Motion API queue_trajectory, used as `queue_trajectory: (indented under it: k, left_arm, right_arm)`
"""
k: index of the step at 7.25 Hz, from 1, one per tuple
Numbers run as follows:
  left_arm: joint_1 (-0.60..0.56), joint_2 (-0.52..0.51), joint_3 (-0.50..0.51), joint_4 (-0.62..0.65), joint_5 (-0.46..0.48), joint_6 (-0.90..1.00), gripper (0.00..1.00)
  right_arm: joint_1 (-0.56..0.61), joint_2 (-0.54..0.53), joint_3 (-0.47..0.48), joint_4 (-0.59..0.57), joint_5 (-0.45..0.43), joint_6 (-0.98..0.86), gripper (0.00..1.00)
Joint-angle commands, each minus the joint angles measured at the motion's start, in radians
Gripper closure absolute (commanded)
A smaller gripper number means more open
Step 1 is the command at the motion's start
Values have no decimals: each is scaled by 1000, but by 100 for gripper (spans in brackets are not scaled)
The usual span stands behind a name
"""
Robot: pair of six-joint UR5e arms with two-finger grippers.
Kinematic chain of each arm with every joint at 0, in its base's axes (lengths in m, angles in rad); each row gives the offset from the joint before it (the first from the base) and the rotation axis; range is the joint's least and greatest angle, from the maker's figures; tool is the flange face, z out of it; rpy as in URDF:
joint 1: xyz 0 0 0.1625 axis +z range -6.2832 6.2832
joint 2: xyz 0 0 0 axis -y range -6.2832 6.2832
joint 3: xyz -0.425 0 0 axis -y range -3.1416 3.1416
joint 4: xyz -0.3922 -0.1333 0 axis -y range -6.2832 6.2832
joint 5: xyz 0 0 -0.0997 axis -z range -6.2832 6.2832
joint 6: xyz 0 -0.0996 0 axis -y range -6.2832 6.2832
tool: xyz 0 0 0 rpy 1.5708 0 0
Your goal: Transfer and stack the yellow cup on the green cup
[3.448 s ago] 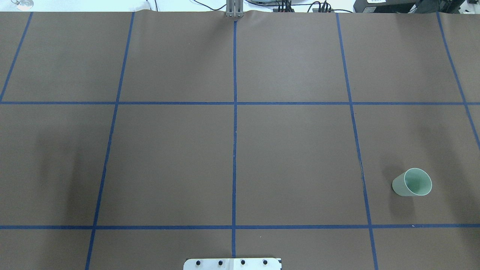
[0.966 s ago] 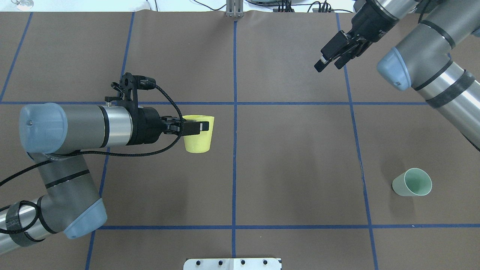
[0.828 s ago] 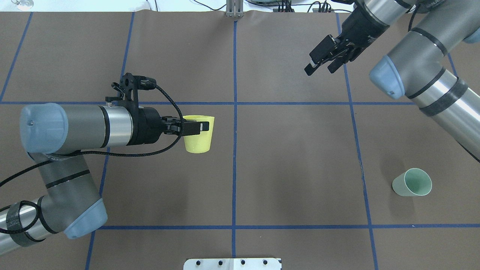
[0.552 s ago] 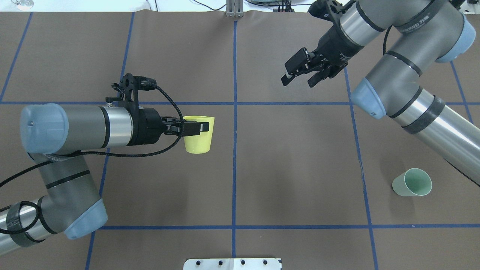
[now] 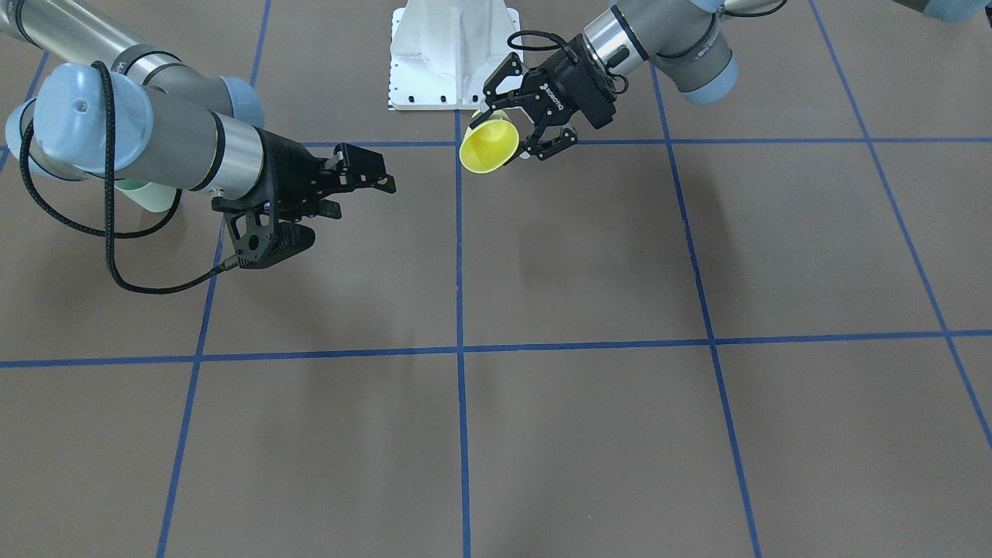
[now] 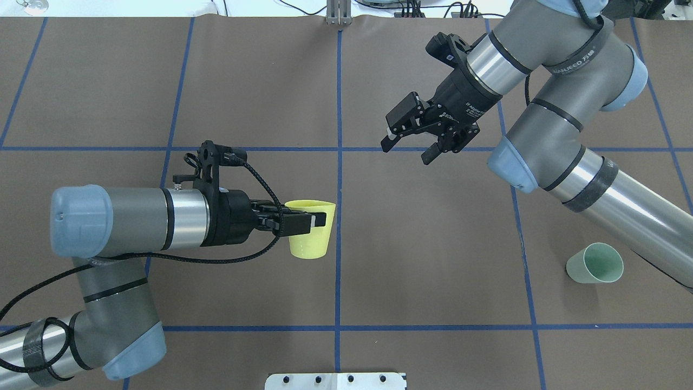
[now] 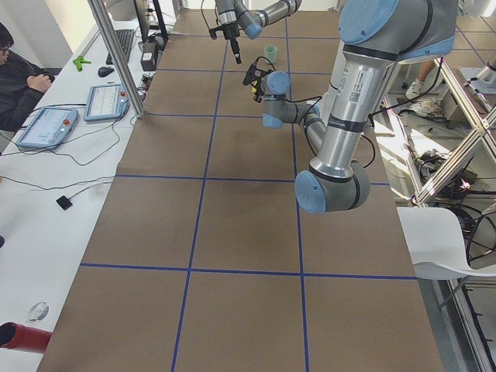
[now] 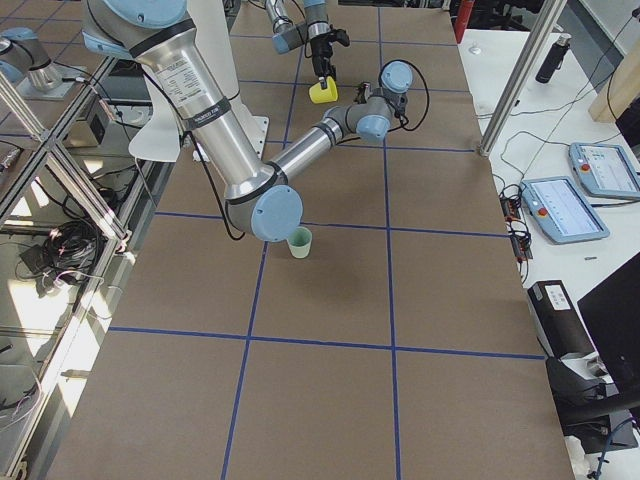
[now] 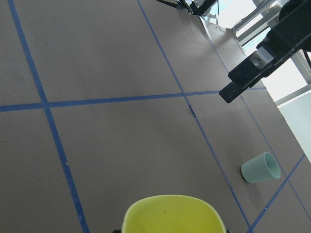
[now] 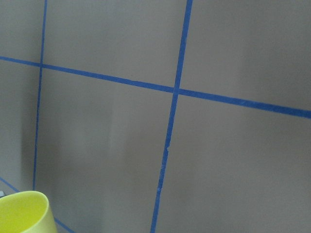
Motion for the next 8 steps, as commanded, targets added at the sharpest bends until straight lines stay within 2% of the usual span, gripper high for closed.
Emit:
queue_trajectory:
  k: [1,3,5,8]
  left_arm:
    - [43,-8,-3,-11,17,-1,75]
    - [134,-36,-2,-17,106,0,75]
    - [208,-49,6,-17,183,2,75]
    - [210,-49,8,-19,182,7,75]
  right_arm:
    - [-39,16,0,0,85,22,1]
    - [-100,31,2,-13,73,68,1]
    - [-105,39,2,-14,85,134,1]
    - [-113,31,-12,-17,150,134,1]
